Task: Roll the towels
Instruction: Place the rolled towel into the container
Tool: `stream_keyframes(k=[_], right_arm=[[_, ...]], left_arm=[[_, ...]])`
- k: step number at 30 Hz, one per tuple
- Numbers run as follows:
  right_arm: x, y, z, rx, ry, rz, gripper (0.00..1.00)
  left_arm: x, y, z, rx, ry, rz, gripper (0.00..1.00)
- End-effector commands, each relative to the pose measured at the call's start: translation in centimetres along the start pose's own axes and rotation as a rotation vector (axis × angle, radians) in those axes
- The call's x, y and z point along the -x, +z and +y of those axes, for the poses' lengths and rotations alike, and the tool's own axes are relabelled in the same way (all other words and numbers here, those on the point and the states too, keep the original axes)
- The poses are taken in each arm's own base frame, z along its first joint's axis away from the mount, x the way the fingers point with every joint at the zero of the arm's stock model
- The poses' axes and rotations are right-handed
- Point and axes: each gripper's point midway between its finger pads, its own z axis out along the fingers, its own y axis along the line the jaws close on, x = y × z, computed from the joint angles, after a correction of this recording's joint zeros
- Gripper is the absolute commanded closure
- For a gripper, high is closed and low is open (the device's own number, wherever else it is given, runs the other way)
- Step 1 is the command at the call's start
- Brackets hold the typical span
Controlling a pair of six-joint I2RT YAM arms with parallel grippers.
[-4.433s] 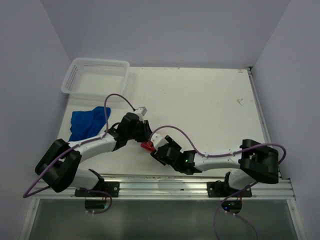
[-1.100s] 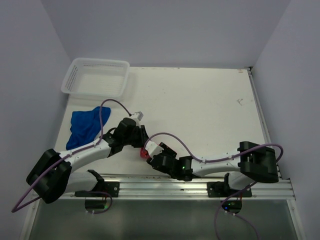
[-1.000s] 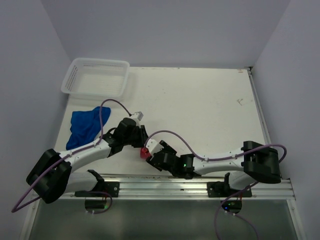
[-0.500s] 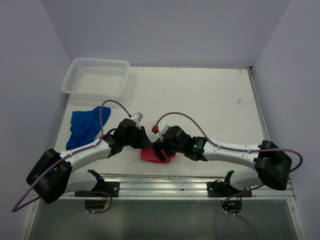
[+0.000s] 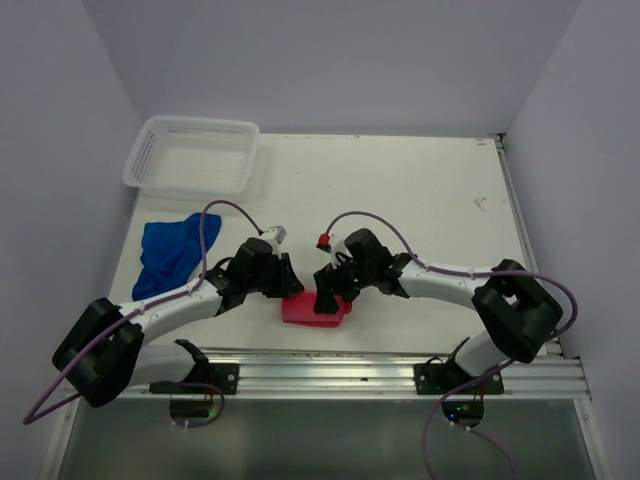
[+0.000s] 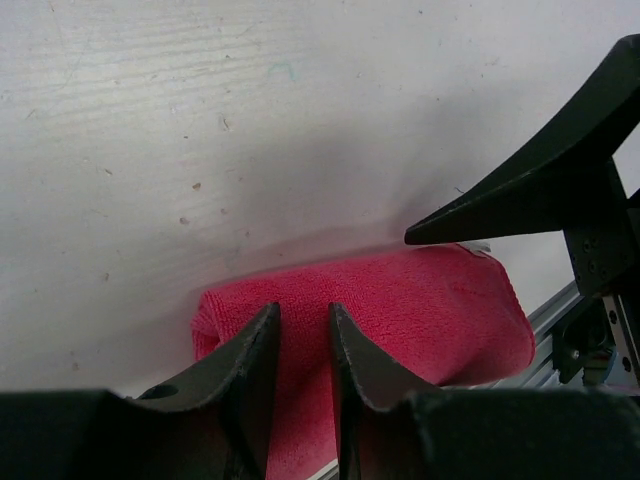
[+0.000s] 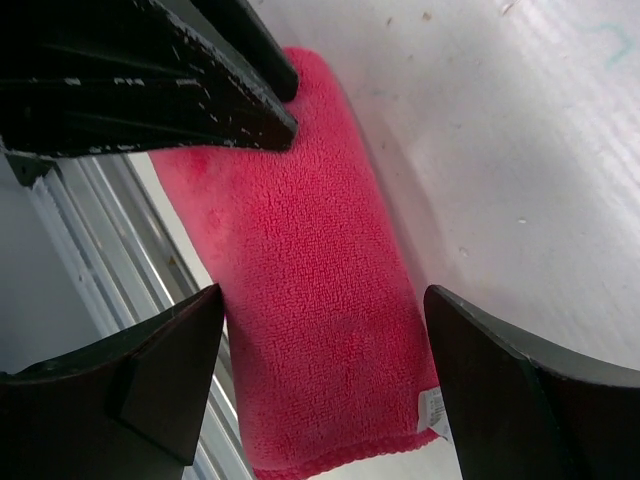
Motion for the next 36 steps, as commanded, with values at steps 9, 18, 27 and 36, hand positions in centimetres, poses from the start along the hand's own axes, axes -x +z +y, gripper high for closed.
stream_keyframes(k=[9,18,27,36], right_arm=[[-2.9,1.4,-0.8,0.037,-0.034,0.084,0.35],[-2.5,0.5,-0.5,-0.147,-0.23,0.038,0.71],[-0.8,-0.9,-2.3,-0.292,-0.366,-0.038,0.92],[1.3,-0.9,-2.1,-0.27,-0.563,-0.167,0.97]], left_arm=[[0.1,-0.3,-0.1,-0.008,0.018,-0.017,0.7],[2.5,-1.0,-0.9,0.03,0.057,-0.055,0.58],[8.6,-4.7,-0.9,0.192,0.192,-0.159,0.26],[8.8,-6.7,0.0,0.24,0.281,-0.137,0.22]])
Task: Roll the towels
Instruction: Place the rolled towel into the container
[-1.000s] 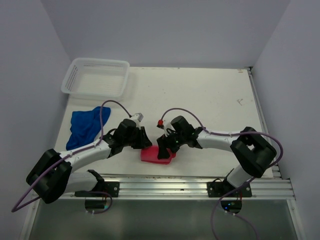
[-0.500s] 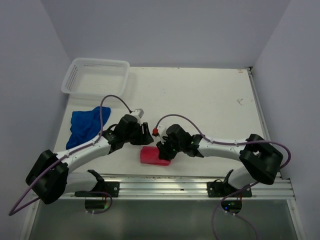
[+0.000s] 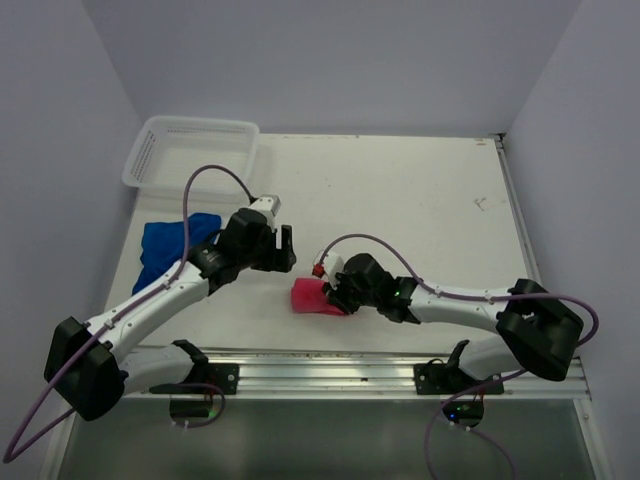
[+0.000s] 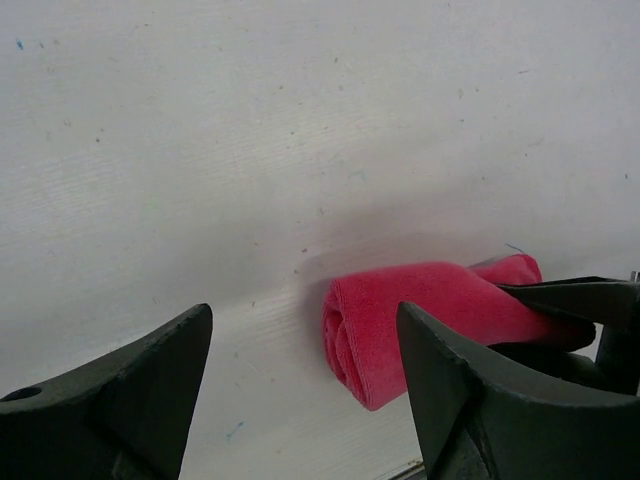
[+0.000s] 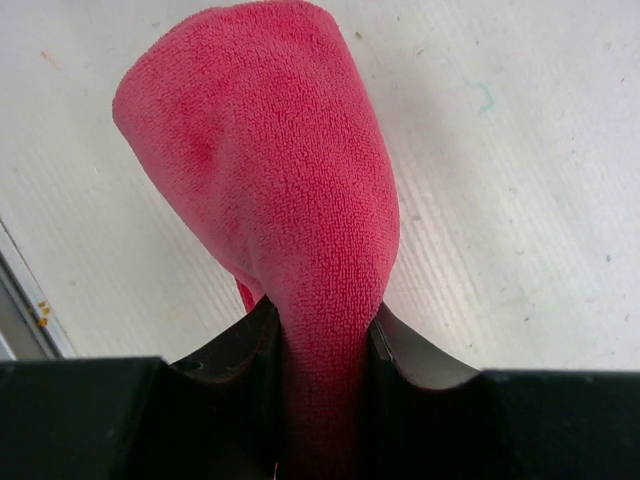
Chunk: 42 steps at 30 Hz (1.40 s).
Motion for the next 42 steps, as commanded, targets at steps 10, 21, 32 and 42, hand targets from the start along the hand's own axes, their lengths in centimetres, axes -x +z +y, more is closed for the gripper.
stream_keyframes(k=[10,21,32,42], right_arm=[[1.8,1.5,-1.9,0.06,-0.115,-0.117,1.0],[1.2,2.1,-1.5,0.126,-0.106,-0.104,1.0],[1.5,1.8,-2.0,0.092,-0.121,-0.14,1.0],[1.9,1.2,-3.0,0.021,-0.136,-0.196,1.0]], left_arm=[[1.0,-2.3,-1.0,-0.158,0.468,-0.039,0.16],[-0.9,-1.6,-3.1,-0.376,0.778,-0.092,0.12],[-3.2,1.0,-4.9,-0.529,0.939,-0.118,0.11],[-6.4,3.5,-4.9,-0.617,0.952,0.044,0.12]])
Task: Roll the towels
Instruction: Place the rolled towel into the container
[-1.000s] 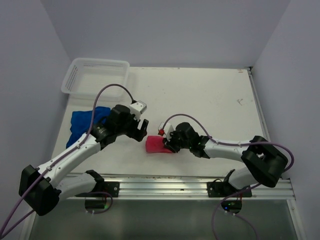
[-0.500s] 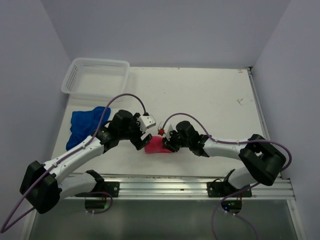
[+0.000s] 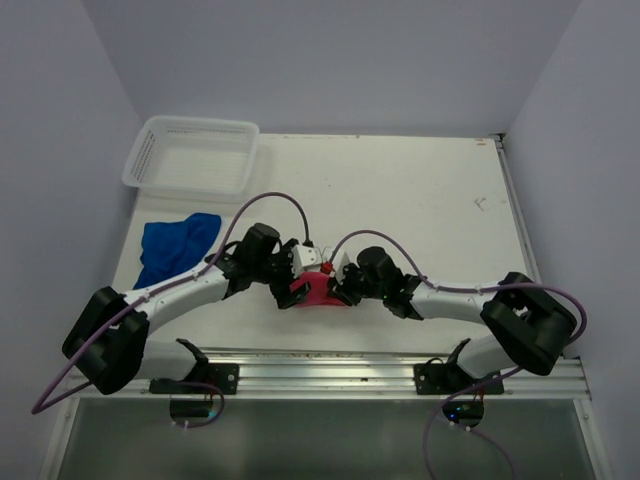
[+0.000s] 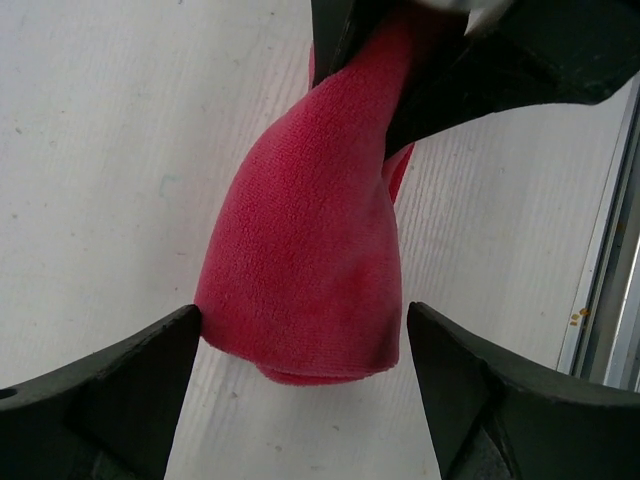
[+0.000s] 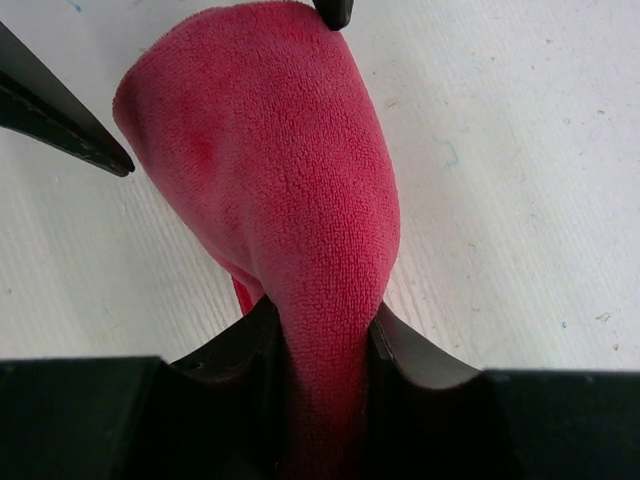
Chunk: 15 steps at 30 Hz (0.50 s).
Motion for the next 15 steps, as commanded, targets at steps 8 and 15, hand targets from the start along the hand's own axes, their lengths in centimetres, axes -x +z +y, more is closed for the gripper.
stream_keyframes(k=[8,15], right_arm=[[1.3,-0.4,-1.0,-0.051,-0.042,-0.056,1.0],[1.3,-0.4,-0.9,-0.049,-0.045,-0.059,1.0]], left_arm=[[1.4,2.0,-0.3,-0.07,0.1,-0.016,0.14],[-0.1,3.5,-0.8,-0.08,0.129,0.065,0.17]])
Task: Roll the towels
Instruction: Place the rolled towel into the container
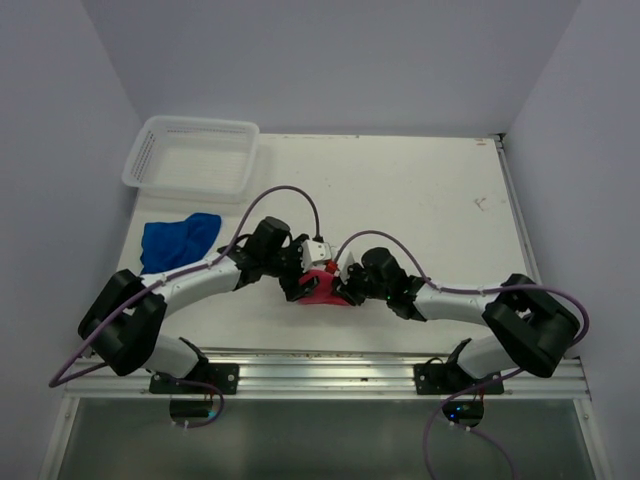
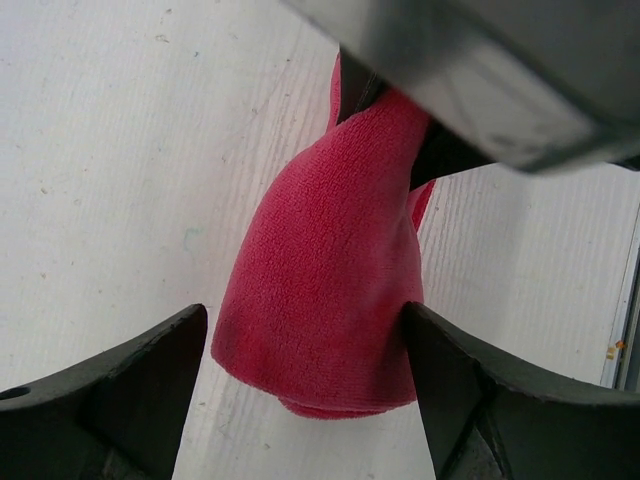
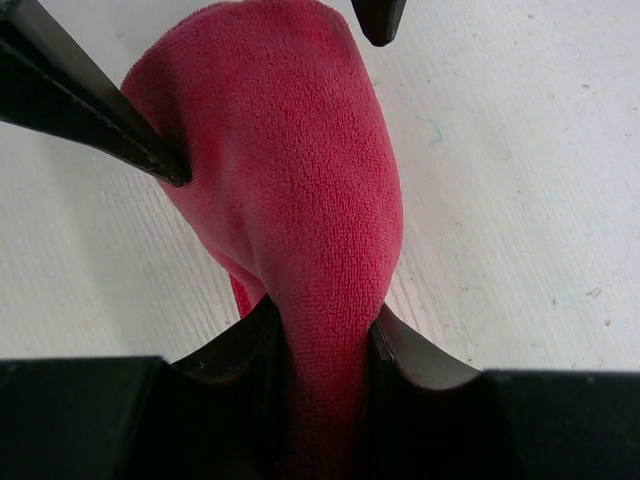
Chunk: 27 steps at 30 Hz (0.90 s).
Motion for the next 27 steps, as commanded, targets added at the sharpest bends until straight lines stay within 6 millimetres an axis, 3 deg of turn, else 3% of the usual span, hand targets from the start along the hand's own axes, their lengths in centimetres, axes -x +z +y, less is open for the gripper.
stream_keyframes(k=[1,9,15,21,24,27], right_arm=[[2.0,0.0,-0.5,-0.029,-0.056,-0.061,1.0],[2.0,-0.4,-1.1,-0.07,-0.052,-0.078,1.0],[1.9,-0.4,-0.9,-0.063,-0.04,-0.078,1.0],[2.2,-0.9,-1.4,-0.098,-0.035,-0.092,1.0],[2.2,-0.9,-1.7,-0.114,-0.029,-0.095,0.98],[2.3,-1.1,-2.1,-0.143,-0.018,-0.096,0.92]], left_arm=[[-1.1,1.3,-1.5,-0.042,0.083,0.056,0.17],[-1.5,1.8,-3.2,-0.1,0.043,0.0,0.14],[-1.5,1.5,-2.3,-0.062,0.014,-0.011,0.13],[-4.0,2.2,-2.4,-0.086,-0.015,0.102,0.15],[-4.0,2.2,-2.7,-0.099,-0.014,0.103,0.23],[-4.3,2.1,-2.9,-0.109,-0.005,0.111,0.46]])
